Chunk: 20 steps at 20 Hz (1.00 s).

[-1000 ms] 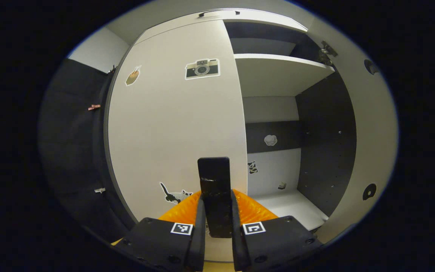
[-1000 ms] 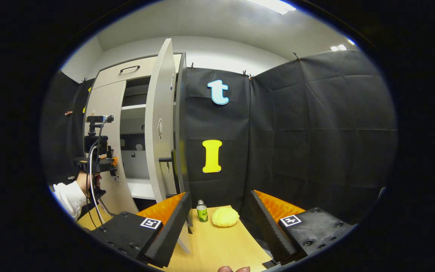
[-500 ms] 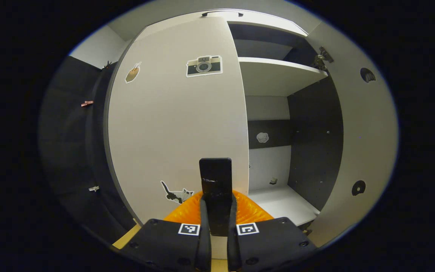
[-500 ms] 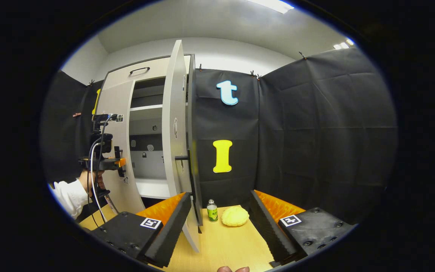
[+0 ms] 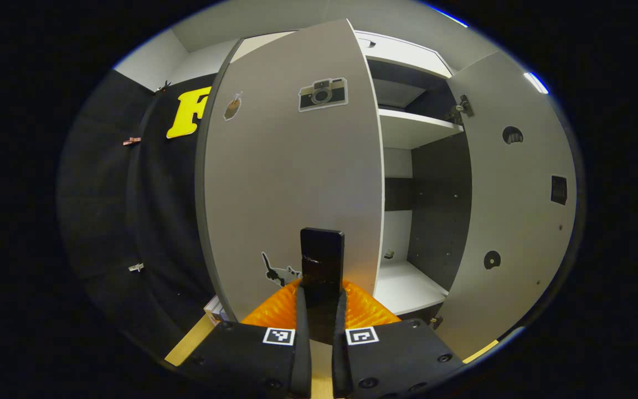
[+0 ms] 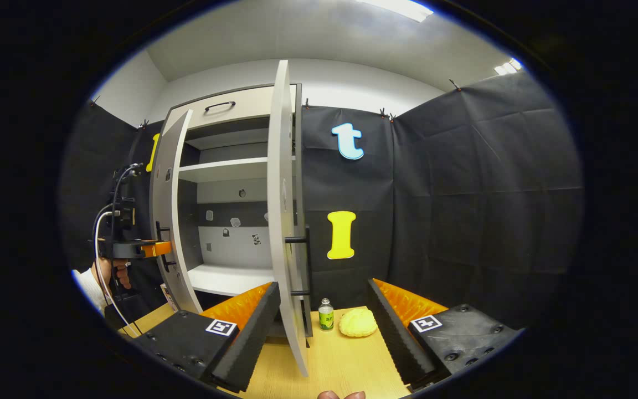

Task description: Open the right door of the double-door shoe cabinet with the right hand, and open the left door with the left hand.

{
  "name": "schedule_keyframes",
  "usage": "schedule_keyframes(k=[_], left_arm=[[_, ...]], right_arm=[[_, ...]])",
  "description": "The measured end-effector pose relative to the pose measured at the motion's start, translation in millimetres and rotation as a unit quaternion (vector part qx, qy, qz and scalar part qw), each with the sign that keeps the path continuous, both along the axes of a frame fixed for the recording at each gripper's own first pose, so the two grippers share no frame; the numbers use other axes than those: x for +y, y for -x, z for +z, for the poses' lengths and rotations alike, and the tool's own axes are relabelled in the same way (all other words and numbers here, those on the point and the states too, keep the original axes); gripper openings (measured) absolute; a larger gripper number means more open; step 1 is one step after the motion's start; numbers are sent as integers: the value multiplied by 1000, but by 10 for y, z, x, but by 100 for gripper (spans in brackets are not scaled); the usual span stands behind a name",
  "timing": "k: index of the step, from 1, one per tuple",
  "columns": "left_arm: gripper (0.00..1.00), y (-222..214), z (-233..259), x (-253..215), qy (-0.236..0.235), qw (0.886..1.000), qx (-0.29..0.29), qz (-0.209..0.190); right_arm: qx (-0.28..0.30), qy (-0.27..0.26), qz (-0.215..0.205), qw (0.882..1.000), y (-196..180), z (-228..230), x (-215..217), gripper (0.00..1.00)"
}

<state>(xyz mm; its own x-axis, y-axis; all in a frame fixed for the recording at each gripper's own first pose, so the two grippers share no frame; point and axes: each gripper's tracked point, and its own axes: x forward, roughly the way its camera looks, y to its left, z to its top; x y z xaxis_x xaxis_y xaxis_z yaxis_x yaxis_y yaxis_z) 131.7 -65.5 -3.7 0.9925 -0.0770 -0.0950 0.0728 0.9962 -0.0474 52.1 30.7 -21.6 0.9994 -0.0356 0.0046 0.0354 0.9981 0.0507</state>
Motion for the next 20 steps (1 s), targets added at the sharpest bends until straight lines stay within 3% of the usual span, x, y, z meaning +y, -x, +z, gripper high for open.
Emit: schedule_keyframes(k=[10, 20], left_arm=[[19, 503, -76, 590, 4, 1000, 2, -17], [18, 657, -94, 976, 13, 999, -1, -31]], right_arm=[[-14, 3, 21, 1000, 11, 46, 476, 98], [-16, -8, 42, 999, 22, 46, 923, 98]])
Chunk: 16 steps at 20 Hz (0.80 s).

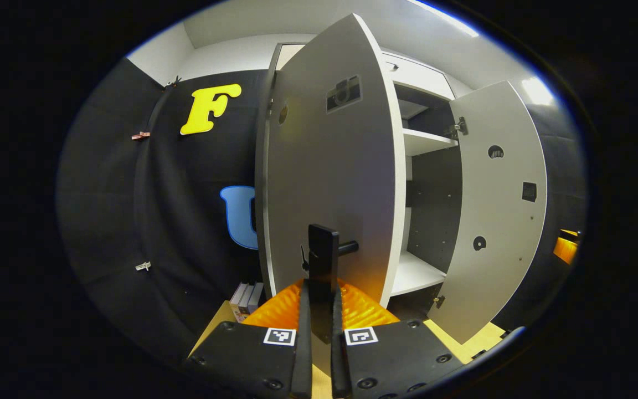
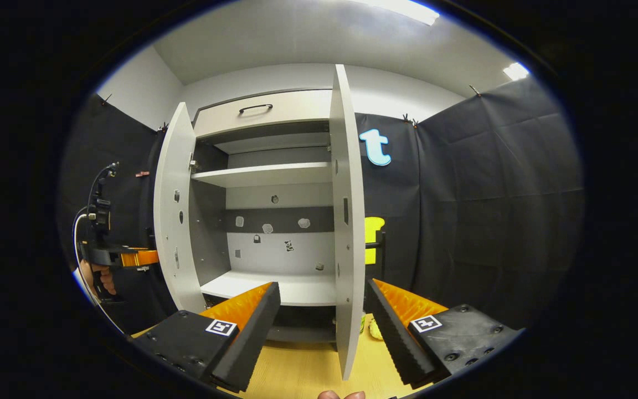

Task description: Open the right door of the double-door shoe cabinet with the right hand, and open the left door with the left hand.

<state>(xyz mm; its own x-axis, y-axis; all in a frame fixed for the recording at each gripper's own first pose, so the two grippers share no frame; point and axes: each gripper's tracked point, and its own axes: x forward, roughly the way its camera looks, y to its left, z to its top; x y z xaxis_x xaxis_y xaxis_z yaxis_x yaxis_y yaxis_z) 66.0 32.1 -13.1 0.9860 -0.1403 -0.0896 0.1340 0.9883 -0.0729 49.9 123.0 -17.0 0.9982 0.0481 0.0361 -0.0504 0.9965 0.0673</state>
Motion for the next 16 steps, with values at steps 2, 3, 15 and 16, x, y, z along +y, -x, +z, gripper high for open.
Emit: schedule_keyframes(k=[2, 3, 15, 16], left_arm=[[18, 41, -10, 106, 3, 1000, -2, 8], [18, 57, -21, 144, 4, 1000, -2, 11], [0, 29, -212, 1029, -14, 998, 10, 60], [7, 43, -227, 1066, 13, 999, 16, 50]], right_arm=[[0, 2, 2, 1000, 1, 16, 23, 98], [-2, 4, 2, 1000, -3, 30, 29, 98], [0, 12, 21, 1000, 137, -72, 340, 98], [-1, 13, 21, 1000, 145, -83, 348, 98]])
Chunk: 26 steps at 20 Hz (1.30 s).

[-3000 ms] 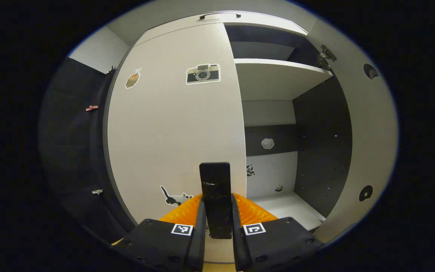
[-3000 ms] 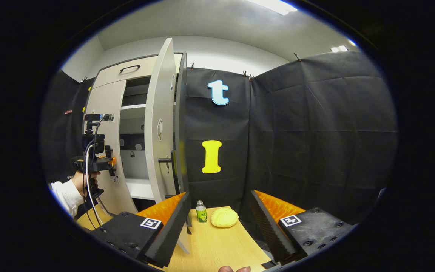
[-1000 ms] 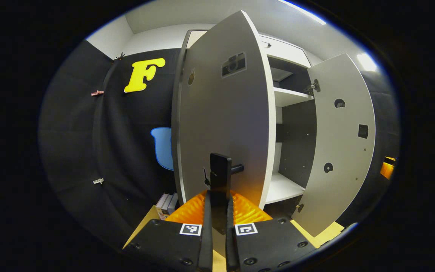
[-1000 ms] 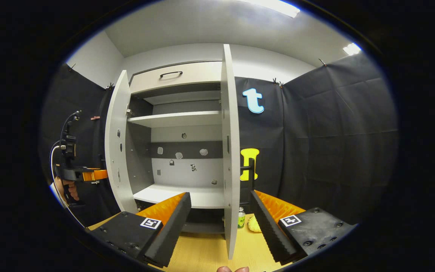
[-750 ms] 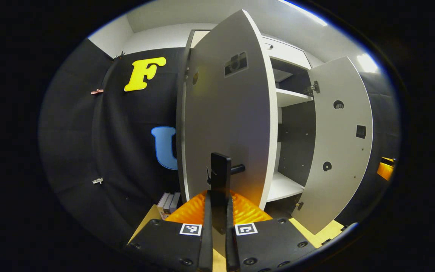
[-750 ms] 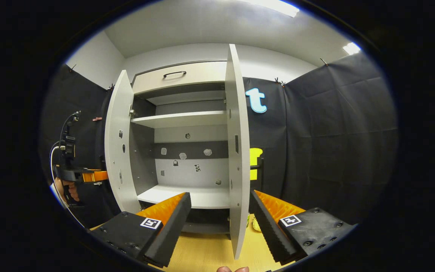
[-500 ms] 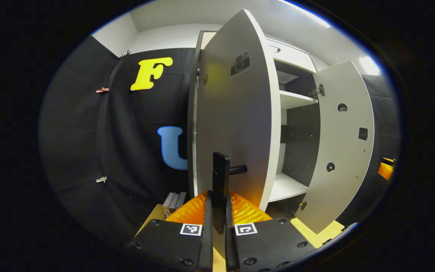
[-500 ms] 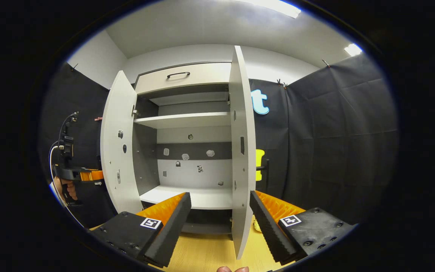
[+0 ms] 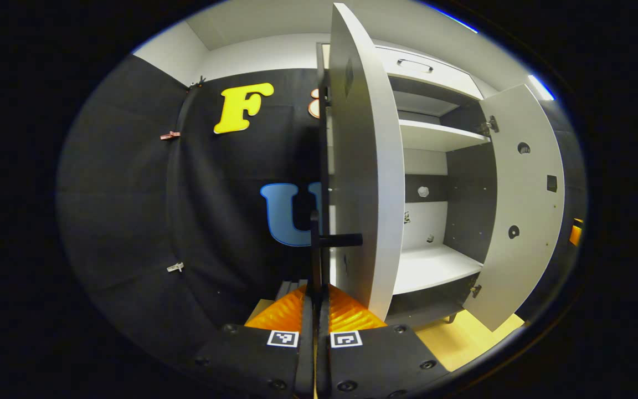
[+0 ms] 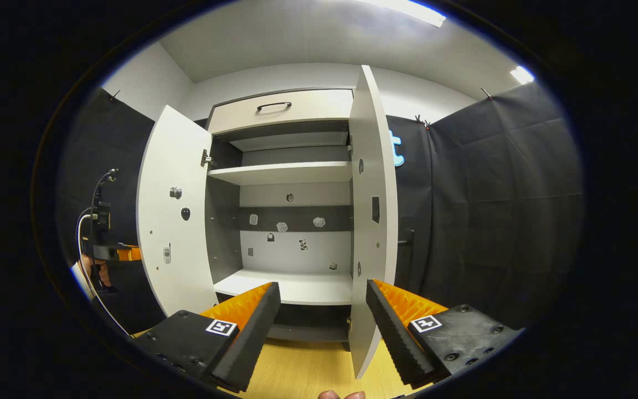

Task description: Open the right door of the double-door shoe cabinet with the right hand, and open the left door with the left hand.

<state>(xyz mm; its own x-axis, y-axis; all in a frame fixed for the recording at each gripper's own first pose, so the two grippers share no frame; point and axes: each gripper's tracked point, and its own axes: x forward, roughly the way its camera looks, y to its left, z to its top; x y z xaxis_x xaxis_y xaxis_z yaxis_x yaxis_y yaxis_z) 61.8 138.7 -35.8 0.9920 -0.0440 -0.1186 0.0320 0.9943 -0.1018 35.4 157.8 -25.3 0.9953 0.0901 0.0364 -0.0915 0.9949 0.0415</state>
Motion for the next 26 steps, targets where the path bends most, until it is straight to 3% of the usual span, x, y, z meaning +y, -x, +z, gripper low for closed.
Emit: schedule_keyframes(k=[2, 3, 5, 14, 18, 19, 20, 21, 22, 23, 24, 26], left_arm=[[8, 28, -4, 7, 20, 1000, 1, -10], [12, 50, 21, 32, 11, 1000, -5, -7], [12, 25, 9, 39, -22, 1000, -10, -4], [14, 75, 80, 76, -57, 998, -21, 3], [16, 236, 120, 98, -38, 999, -30, 12], [22, 267, 137, 113, -35, 999, -32, 16], [18, 304, 161, 126, -35, 999, -35, 20], [27, 325, 189, 135, -36, 998, -39, 25], [21, 360, 223, 136, -38, 998, -41, 27], [27, 413, 254, 135, -38, 998, -45, 30], [17, 453, 291, 130, -35, 998, -48, 31], [24, 562, 353, 103, -29, 998, -55, 32]], right_arm=[[-1, 0, 0, 1000, 0, 0, 12, 98], [-1, -1, 0, 1000, 7, 1, 12, 98], [0, -3, 0, 1000, 8, -16, 33, 98], [3, -6, 0, 1000, -3, -42, 38, 98], [3, -8, -1, 1000, 1, -36, 47, 98], [2, -8, -1, 1000, 5, -32, 45, 98], [2, -8, -1, 1000, 8, -31, 46, 98], [2, -8, -1, 1000, 13, -29, 49, 98], [2, -8, -1, 1000, 8, -29, 52, 98], [3, -9, -1, 1000, 8, -30, 47, 98], [4, -10, -2, 1000, 11, -37, 44, 98], [6, -13, -3, 1000, 9, -45, 47, 98]])
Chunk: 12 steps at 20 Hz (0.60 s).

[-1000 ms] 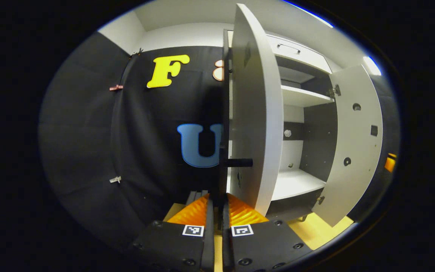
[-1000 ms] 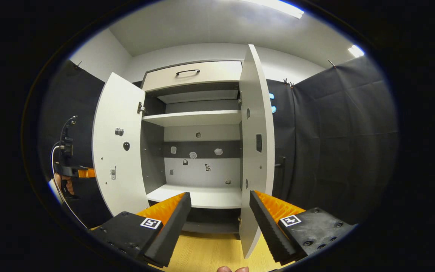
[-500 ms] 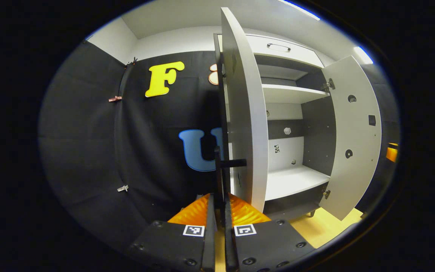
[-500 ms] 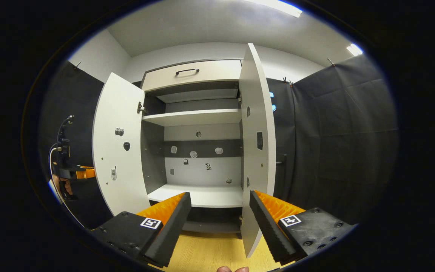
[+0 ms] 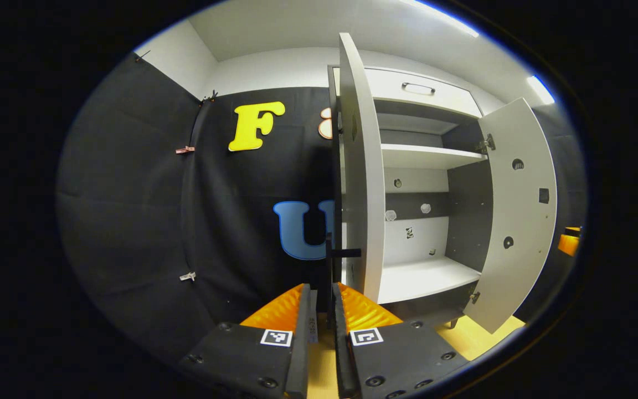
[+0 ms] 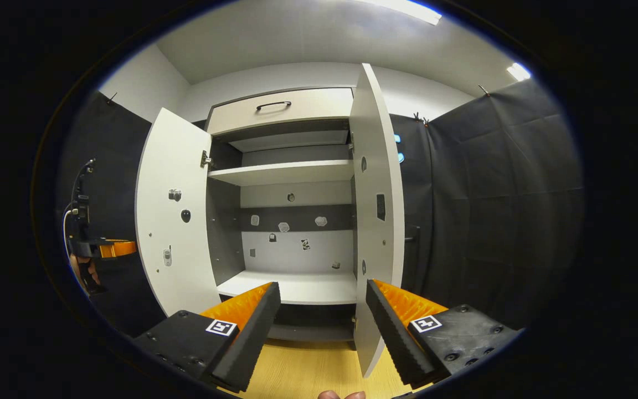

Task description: Open the right door of the double-door shoe cabinet with the right hand, and open the left door with the left hand.

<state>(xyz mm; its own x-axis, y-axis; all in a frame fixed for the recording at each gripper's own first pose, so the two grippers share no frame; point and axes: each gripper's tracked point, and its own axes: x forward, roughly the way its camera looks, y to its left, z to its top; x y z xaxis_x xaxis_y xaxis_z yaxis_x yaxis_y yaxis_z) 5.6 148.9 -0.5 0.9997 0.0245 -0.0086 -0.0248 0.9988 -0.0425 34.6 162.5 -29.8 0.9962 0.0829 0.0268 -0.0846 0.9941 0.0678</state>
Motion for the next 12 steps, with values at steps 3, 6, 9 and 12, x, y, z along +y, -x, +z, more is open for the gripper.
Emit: schedule_keyframes(k=[3, 6, 9, 12], left_arm=[[34, 135, 83, -56, 1, 1000, -9, -3], [43, 242, 186, -161, -3, 1000, -18, -10], [52, 327, 229, -285, 0, 1000, -24, -17], [81, 367, 185, -470, 2, 999, -18, -36]], right_arm=[[4, -2, -1, 1000, -2, -15, 5, 98], [4, -7, -2, 1000, -15, -5, 4, 98], [3, -8, -4, 1000, -20, -1, -8, 98], [2, -10, -6, 1000, -23, 12, -29, 98]])
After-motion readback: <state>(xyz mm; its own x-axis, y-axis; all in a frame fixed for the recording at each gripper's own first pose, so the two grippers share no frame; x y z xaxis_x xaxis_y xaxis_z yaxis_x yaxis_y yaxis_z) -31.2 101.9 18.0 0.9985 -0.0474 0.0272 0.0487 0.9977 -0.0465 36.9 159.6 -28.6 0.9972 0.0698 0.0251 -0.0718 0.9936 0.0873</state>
